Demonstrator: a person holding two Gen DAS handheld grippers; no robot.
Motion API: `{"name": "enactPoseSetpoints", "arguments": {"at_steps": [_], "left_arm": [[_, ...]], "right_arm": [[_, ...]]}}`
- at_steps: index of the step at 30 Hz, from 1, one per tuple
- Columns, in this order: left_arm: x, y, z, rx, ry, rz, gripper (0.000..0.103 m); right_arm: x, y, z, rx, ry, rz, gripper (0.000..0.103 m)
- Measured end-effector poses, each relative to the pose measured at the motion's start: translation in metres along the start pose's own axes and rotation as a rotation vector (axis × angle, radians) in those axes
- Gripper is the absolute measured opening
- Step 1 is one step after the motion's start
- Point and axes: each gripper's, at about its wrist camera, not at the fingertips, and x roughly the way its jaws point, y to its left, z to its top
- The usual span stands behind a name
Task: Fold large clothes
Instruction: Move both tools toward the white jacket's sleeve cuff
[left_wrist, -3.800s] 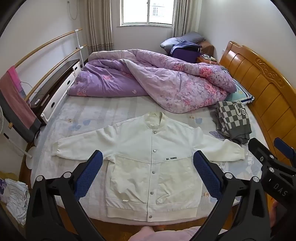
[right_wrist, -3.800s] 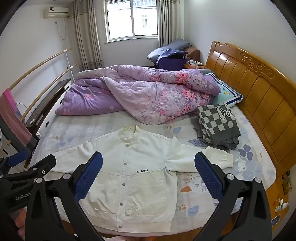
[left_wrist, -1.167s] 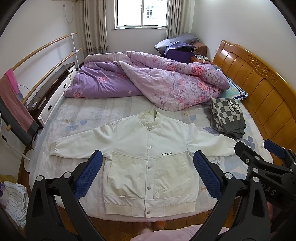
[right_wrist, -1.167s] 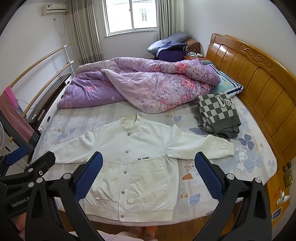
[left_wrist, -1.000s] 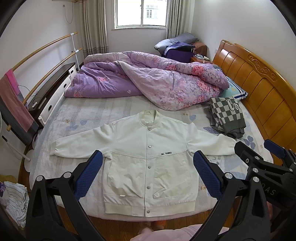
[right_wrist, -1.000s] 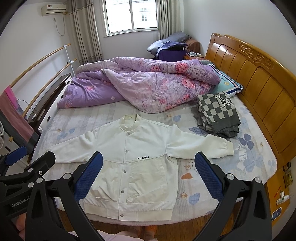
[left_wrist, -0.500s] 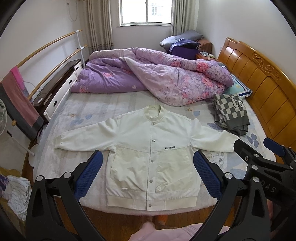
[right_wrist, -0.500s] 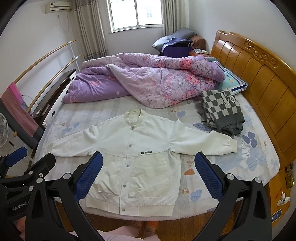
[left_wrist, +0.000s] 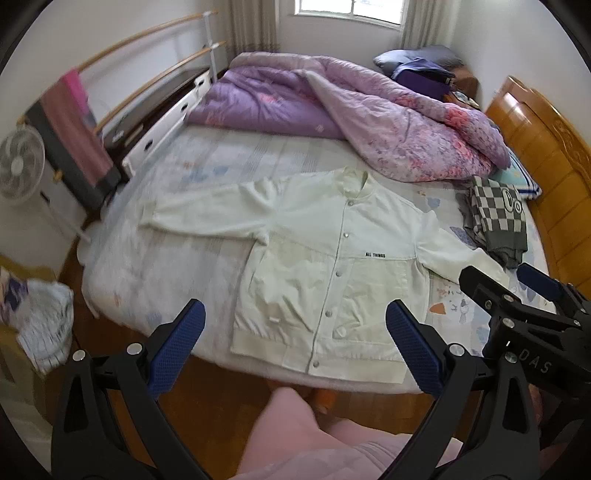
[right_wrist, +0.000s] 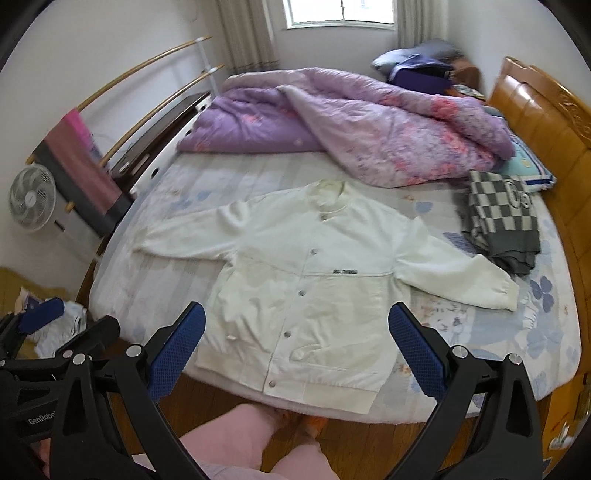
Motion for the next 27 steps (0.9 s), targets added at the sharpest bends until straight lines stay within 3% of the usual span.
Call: {"name": "enactPoseSetpoints", "arguments": {"at_steps": [9,14,23,27], "left_arm": [[0.011,0.06,-0.001,-0.131,0.026,-0.004,0.098],[0.022,0.106,0.008,-0.149,-0.008,0.067,0.098],[0.085,0.238,0.055,-0.228,0.026,-0.027,0.098],[0.119,0.298,0.075,-0.207,-0.014,0.023,0.098]], "right_arm": [[0.034,0.051,0.019,-0.104,0.048,0.12,0.096],[0.067,0.092,0.032,-0.084,0.081,0.167,0.096],[0.128,0.182,0.076,-0.004,0.062,0.125,0.096],[0.164,0.22,0.101,0.027,0.055,0.12,0.096]]}}
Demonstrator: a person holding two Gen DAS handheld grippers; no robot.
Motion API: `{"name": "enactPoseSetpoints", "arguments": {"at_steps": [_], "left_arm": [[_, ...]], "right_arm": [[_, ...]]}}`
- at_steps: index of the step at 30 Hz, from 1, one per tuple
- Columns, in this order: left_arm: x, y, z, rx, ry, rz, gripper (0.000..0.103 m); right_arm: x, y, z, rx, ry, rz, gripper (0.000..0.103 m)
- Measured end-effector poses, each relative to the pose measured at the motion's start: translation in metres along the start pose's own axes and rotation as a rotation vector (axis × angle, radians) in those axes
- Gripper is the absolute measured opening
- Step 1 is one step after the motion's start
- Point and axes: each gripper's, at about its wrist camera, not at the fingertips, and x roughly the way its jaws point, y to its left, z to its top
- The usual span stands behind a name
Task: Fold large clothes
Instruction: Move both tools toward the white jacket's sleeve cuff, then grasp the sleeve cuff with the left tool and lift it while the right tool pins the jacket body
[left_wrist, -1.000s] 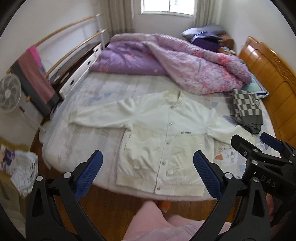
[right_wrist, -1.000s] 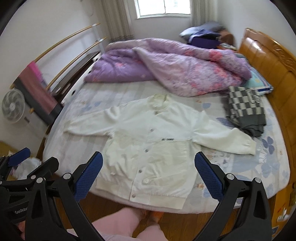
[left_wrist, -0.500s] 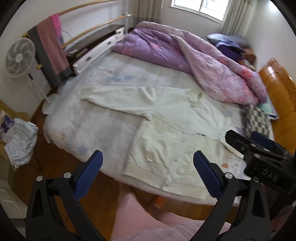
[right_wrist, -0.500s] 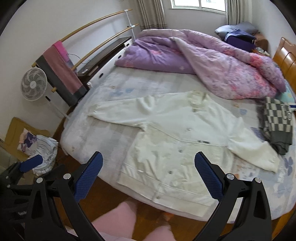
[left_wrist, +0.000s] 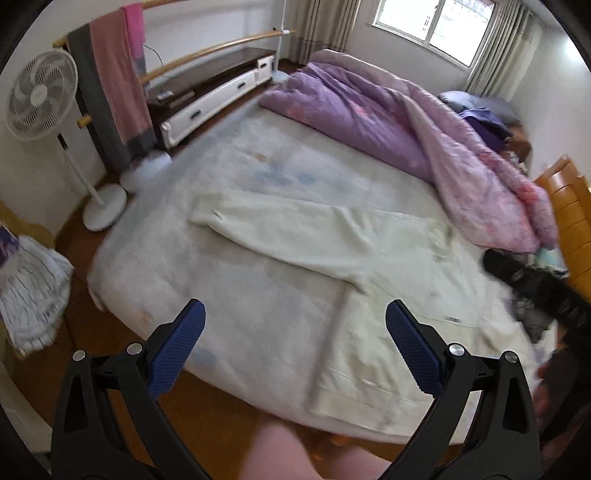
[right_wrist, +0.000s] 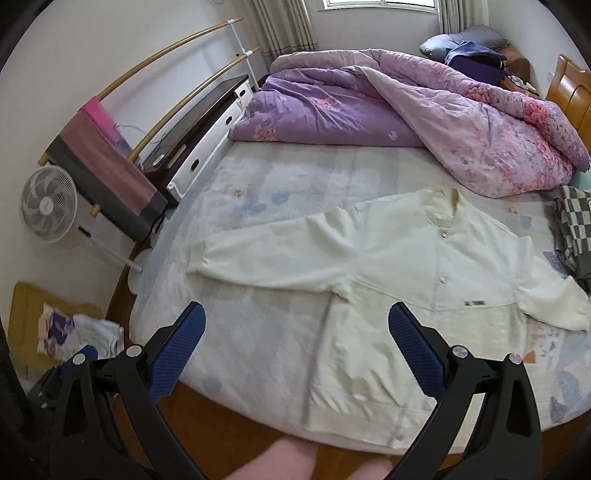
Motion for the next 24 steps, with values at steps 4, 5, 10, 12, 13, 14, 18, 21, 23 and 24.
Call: {"name": "enactPoseSetpoints", "arguments": {"at_steps": [4,5,10,12,13,14,18,21,23,24], "left_arm": [[0.047,0.04,0.024,0.017,0.045,0.013,0.098],[0.059,0.048,0.03,0.014,0.058,0.01,0.098],[0.136,0.094,0.056,-0.057,0.172,-0.029,0.098],[0.162,0.114,0.064,-0.125,0.196,-0.04,0.098],[0.177,0.125,0.068,-0.171,0.215,-0.049,0.098],[0.189,0.134,0.07,-0.211,0.228,-0.061,0.098],[0.241,0.173,0.079,-0.391,0.263,-0.108,0.098],[0.278,0.195,0.083,-0.489,0.285,-0.105,0.098],[0.299,0.205,0.087,-0.53,0.295,-0.095,0.098],[0.313,0.211,0.089,-0.563,0.3,-0.096,0.098]], "right_arm": [[0.042,0.029,0.023,-0.021,0.021,-0.063,0.096],[0.051,0.032,0.025,-0.024,0.028,-0.082,0.096],[0.117,0.045,0.038,-0.053,0.116,-0.18,0.095],[0.145,0.044,0.042,-0.06,0.147,-0.244,0.093],[0.16,0.041,0.045,-0.052,0.16,-0.25,0.09],[0.168,0.039,0.047,-0.047,0.163,-0.25,0.087],[0.214,0.026,0.056,-0.021,0.219,-0.291,0.079],[0.243,0.013,0.06,-0.008,0.275,-0.329,0.073],[0.26,0.002,0.062,0.009,0.312,-0.356,0.072],[0.265,-0.002,0.061,0.017,0.326,-0.357,0.072]]}}
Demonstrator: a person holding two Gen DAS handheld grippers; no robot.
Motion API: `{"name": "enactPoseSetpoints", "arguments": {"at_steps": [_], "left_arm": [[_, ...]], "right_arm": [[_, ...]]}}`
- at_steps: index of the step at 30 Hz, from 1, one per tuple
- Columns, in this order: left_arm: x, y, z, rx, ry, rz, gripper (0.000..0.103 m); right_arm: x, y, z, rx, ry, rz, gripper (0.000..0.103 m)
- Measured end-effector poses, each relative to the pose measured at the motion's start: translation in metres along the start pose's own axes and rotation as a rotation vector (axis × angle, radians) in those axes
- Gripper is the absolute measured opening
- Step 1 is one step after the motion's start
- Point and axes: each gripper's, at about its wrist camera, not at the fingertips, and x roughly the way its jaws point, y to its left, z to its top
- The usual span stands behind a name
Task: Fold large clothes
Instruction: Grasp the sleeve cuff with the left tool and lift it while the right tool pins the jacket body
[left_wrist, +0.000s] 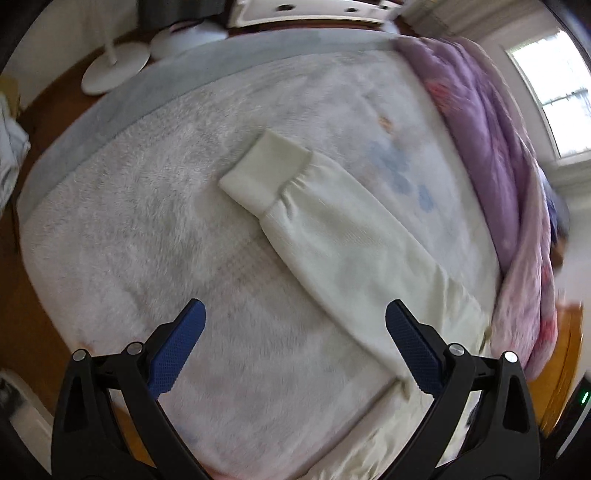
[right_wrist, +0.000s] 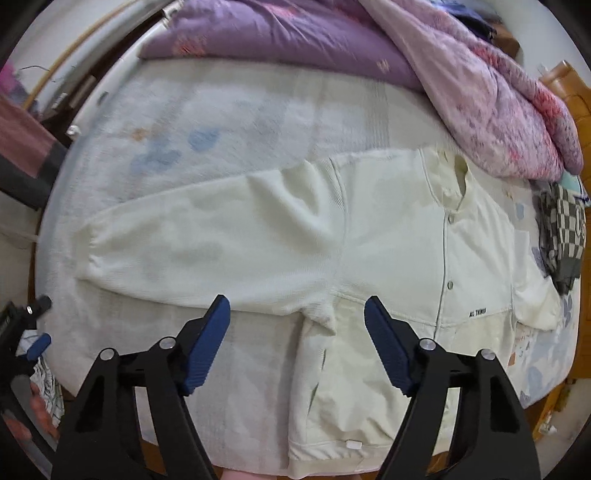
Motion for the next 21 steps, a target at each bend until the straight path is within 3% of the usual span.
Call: {"name": "enactPoseSetpoints", "arguments": {"at_steps": [4,6,7,13,15,16,17,19,21], "left_arm": [[0.037,0.012,0.026,-0.121,-0.001,-0.004,0.097],[0.053,0.016,0.037,-0.152,-0.03,-0.012,0.088],[0.064,0.017,0.044,-0.157,-0.03,0.004,0.068],[0.116,0.025,0.073,-0.183,0.004,0.097,0.058],[0.118,0.029,0.078,-0.209,-0.034,0.116,0.053],[0.119,0.026,0.08,-0.193,-0.047,0.144,0.042],[0.117,0.019,0.081,-0.133,-0.064,0.236,0.024],[0.113,0.003,0.082,-0.014,-0.081,0.318,0.014],[0.101,-0.013,0.078,0.058,-0.133,0.357,0.012]], "right_arm": [[0.023,-0.011,0.001,0.021,0.065,-0.023,0.071],[0.033,-0.017,-0.002,0.025,0.102,-0.039,0.071],[0.038,-0.021,-0.004,0.028,0.119,-0.044,0.071],[0.057,-0.033,-0.012,0.04,0.177,-0.067,0.071],[0.061,-0.035,-0.013,0.039,0.189,-0.07,0.071],[0.062,-0.037,-0.013,0.039,0.19,-0.075,0.071],[0.064,-0.04,-0.013,0.042,0.194,-0.078,0.071],[0.066,-0.047,-0.013,0.054,0.192,-0.073,0.071],[0.067,-0.056,-0.012,0.073,0.174,-0.043,0.069]]}}
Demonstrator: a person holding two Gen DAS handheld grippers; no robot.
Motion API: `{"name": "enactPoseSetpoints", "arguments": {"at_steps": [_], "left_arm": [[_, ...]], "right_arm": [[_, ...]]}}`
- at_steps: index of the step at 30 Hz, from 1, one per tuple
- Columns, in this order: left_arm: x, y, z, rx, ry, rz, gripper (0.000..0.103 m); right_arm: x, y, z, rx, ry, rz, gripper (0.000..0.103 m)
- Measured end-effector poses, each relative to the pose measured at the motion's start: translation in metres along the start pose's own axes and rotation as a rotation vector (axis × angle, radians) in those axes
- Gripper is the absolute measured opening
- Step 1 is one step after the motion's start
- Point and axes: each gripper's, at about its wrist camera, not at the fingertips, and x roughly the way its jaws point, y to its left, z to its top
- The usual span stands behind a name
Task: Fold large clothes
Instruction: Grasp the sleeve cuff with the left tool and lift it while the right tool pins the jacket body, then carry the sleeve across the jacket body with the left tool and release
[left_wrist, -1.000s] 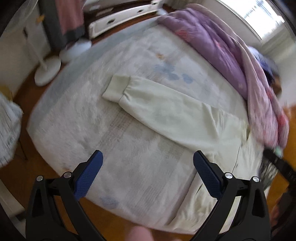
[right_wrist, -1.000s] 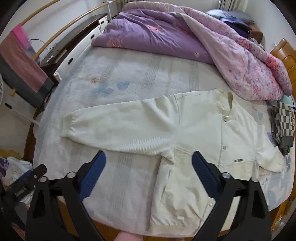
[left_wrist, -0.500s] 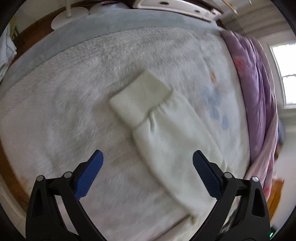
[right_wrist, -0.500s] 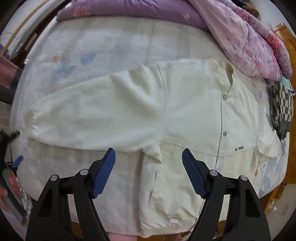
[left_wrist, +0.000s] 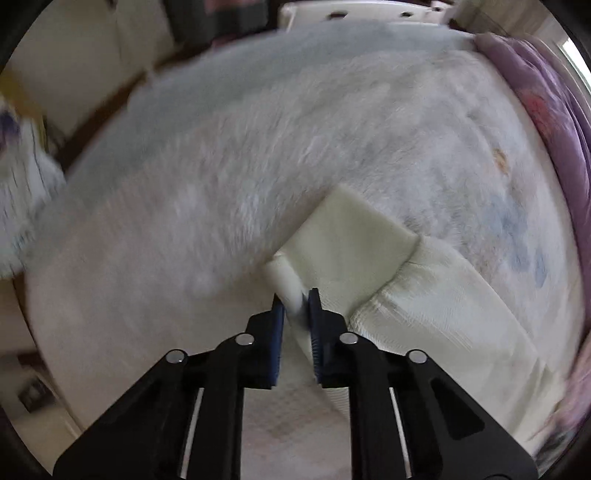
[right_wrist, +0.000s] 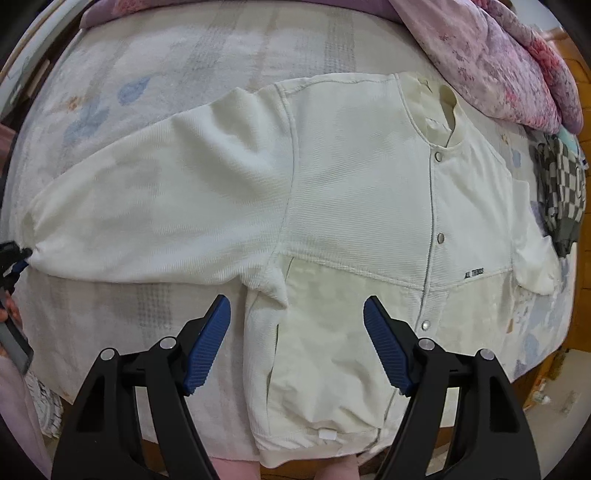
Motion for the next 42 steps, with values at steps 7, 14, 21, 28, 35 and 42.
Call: {"name": "enactPoseSetpoints", "arguments": {"at_steps": [7,14,21,28,35,42], "left_arm": [[-0.079,-0.043,-0.005,0.167,-0.228,0.062,0.01],[-0.193,-0.105,-0.023,0.268,-0.441,0.047,0.009],[-0.304,-0.186,-0.085,0.419,-0.649,-0.055,0.009],[-0.364,-0.29,-0.165,0.635,-0.69,-0.257,0.009],[-0.374,-0.392,-0.259,0.81,-0.701,-0.393,0.009],[-0.345,-0.487,-0.362,0.997,-0.594,-0.495,0.009]], "right_arm": [[0.024,-0.032,0.018,0.083,-0.011,0.138,0.018],[0.072,-0.081,0.04,0.294,-0.02,0.413,0.01],[0.151,-0.082,0.032,0.465,0.142,0.64,0.01],[0.176,-0.084,0.01,0.61,0.15,0.767,0.009],[0.183,-0.085,-0.003,0.608,0.223,0.895,0.009],[0.195,-0.096,-0.013,0.601,0.243,0.969,0.008]]}}
